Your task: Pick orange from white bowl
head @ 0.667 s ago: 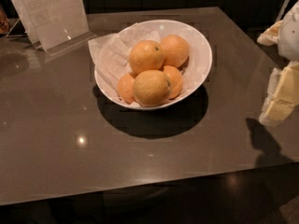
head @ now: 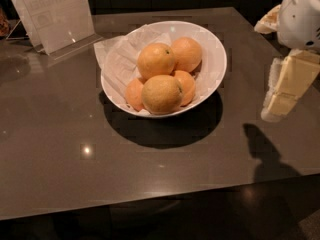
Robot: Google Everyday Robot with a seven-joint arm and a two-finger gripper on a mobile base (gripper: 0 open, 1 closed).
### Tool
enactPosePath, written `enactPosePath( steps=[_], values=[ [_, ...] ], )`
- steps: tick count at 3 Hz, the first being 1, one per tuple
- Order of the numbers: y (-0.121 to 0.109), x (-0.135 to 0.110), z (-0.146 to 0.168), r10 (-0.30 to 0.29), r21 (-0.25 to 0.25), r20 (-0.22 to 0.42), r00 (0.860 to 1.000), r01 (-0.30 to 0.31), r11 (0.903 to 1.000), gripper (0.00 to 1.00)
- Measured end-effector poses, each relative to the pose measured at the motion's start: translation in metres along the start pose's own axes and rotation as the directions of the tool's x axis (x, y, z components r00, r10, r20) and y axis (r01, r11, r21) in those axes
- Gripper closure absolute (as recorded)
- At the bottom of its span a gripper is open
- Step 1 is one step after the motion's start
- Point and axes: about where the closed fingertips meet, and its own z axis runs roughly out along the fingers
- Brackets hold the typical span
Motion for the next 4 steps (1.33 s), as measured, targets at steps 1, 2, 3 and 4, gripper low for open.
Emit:
enactPosePath(
  steps=[1,2,3,4],
  values=[
    [-0.018,-0.044,0.007,-0.097,-0.021,0.037,0.995,0.098,0.9950,0.00],
    [-0.033,-0.084,0.023,-0.177,-0.059,0.090,0.980,0.182,0.9815,0.00],
    [-0.037,-0.110,0.044,-0.228,-0.100,0.119,0.966,0.240,0.9656,0.00],
    [-0.040,-0.112,0.044,-0.227,-0.084,0.125,0.966,0.239,0.9675,0.00]
  ],
)
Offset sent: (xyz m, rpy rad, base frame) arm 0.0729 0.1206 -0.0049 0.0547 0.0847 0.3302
